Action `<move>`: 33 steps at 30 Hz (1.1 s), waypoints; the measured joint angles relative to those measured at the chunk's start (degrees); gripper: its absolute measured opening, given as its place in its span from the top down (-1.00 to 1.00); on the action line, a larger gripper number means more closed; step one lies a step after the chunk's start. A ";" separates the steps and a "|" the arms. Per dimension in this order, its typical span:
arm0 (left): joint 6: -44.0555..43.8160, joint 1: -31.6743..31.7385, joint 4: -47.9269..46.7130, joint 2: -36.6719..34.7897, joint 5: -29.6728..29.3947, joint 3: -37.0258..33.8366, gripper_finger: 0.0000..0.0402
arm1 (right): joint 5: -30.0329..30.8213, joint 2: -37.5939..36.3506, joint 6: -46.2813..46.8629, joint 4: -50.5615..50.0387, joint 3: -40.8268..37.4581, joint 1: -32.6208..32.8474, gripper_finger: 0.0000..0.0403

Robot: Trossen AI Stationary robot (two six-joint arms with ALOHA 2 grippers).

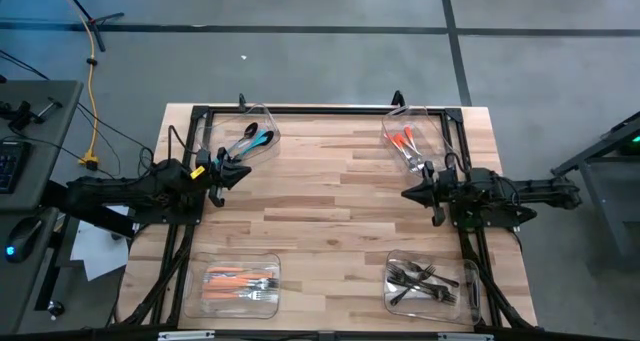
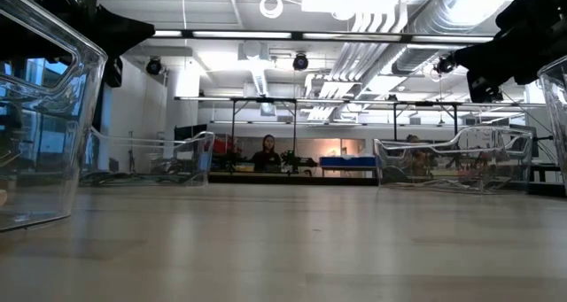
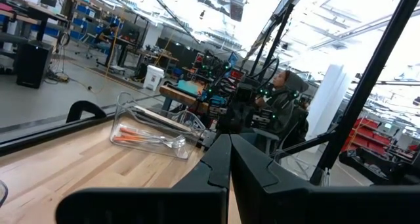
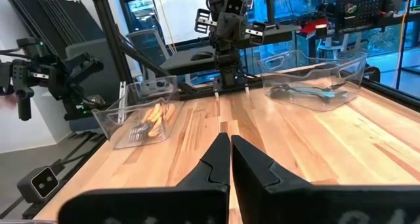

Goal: Sort silverware by color (type)
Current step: Return to Home Position

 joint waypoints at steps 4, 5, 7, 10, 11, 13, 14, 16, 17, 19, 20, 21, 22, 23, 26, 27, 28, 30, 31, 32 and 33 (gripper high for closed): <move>0.00 0.00 0.00 0.00 0.00 0.00 1.00 | 0.00 0.00 0.00 -0.02 0.00 0.00 1.00; 0.00 0.00 0.00 0.00 0.00 0.00 1.00 | 0.00 0.00 0.00 -0.02 0.00 0.00 1.00; 0.00 0.00 0.00 0.00 0.00 0.00 1.00 | 0.00 -0.46 0.00 -0.04 0.00 0.13 1.00; 0.00 0.00 0.00 0.00 0.00 0.00 1.00 | 0.07 -0.79 0.00 0.99 0.00 0.44 1.00; 0.00 0.00 0.00 0.00 -0.02 0.00 1.00 | 0.14 -0.78 0.00 0.93 -0.04 0.42 1.00; 0.00 0.00 0.01 0.00 0.00 0.00 1.00 | 0.17 -0.81 0.00 0.54 -0.11 0.42 1.00; 0.00 0.00 0.01 0.00 0.00 0.00 1.00 | 0.16 -0.81 0.00 0.55 -0.11 0.42 1.00; 0.00 0.00 -0.03 0.00 0.00 0.00 1.00 | 0.16 -0.81 0.00 0.57 -0.11 0.42 1.00; 0.00 0.00 -0.07 0.00 0.00 0.00 1.00 | 0.15 -0.81 0.00 0.60 -0.11 0.42 1.00; 0.00 0.00 -0.02 0.00 0.00 0.00 1.00 | 0.15 -0.71 0.00 0.61 -0.11 0.42 1.00; 0.00 0.00 -0.07 0.00 0.00 0.00 1.00 | 0.15 -0.50 0.00 0.64 -0.11 0.42 1.00; 0.00 0.00 -0.13 0.00 0.00 0.00 1.00 | 0.15 -0.37 0.00 0.66 -0.11 0.42 1.00; -0.02 0.00 -0.15 -0.08 0.00 0.00 1.00 | 0.15 -0.20 0.00 0.66 -0.11 0.42 1.00; 0.00 -0.02 -0.20 -0.28 0.00 0.00 1.00 | 0.15 -0.11 0.00 0.65 -0.11 0.42 1.00; -0.02 -0.02 -1.31 -2.31 0.00 0.00 1.00 | 0.14 -0.11 0.00 0.67 -0.11 0.42 1.00; 0.00 -0.02 -2.04 -3.78 0.00 0.00 1.00 | 0.14 -0.11 0.00 0.67 -0.11 0.42 1.00; 0.00 -0.02 -3.14 -5.78 0.00 0.00 1.00 | 0.13 -0.11 0.00 0.68 -0.11 0.42 1.00; 0.10 -0.04 -3.82 -6.90 -0.06 0.12 1.00 | 0.12 -0.11 0.00 0.69 -0.13 0.42 1.00; 0.05 -0.06 -3.63 -6.95 -0.18 -0.11 1.00 | 0.09 -0.11 0.00 0.68 -0.13 0.42 1.00; 0.04 -0.14 -2.40 -6.91 -0.07 -0.17 1.00 | 0.07 -0.06 0.00 0.68 -0.13 0.42 1.00; 0.05 -0.17 -1.14 -6.79 0.01 -0.05 1.00 | 0.13 0.00 0.00 0.68 -0.13 0.42 1.00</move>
